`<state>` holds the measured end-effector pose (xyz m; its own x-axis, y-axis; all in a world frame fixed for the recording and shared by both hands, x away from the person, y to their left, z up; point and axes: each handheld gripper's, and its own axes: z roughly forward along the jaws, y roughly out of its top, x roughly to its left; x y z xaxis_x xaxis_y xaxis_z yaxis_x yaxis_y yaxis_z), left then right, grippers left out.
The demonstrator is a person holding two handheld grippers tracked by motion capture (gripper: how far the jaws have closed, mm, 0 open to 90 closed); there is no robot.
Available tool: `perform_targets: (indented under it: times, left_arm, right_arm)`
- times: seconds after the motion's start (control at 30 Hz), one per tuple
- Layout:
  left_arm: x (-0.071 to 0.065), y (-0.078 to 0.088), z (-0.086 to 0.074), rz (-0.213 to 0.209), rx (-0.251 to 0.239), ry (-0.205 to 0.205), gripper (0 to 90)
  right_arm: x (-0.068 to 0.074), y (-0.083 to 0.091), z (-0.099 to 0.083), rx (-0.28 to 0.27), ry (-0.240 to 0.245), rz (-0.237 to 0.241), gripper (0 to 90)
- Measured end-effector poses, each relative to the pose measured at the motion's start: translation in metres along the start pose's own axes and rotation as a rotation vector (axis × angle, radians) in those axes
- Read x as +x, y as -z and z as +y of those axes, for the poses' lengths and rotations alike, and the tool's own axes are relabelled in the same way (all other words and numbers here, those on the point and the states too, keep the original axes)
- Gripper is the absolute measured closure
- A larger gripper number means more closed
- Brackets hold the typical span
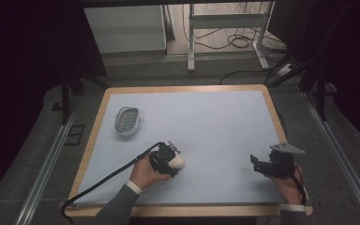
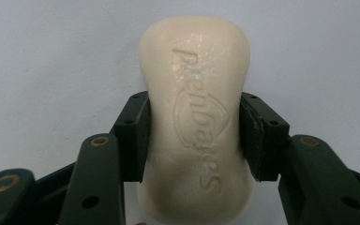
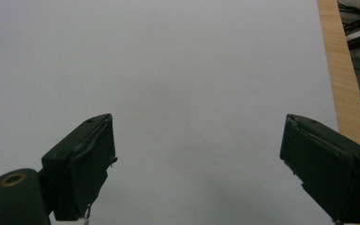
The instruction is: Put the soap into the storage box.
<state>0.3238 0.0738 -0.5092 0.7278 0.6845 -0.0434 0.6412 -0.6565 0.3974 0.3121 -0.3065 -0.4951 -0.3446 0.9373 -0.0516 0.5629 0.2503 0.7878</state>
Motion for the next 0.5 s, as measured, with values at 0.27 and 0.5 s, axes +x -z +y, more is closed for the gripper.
perform_targets:
  times: [0.27,0.5]
  left_arm:
    - [0.006,0.007,0.001,0.003,-0.014,0.001,49.5]
    - [0.013,0.022,0.004,0.005,-0.053,0.018,49.5]
  right_arm:
    - [-0.002,0.0,0.0,-0.003,-0.006,-0.005,10.2]
    - [-0.005,0.001,-0.001,-0.005,-0.014,-0.011,10.2]
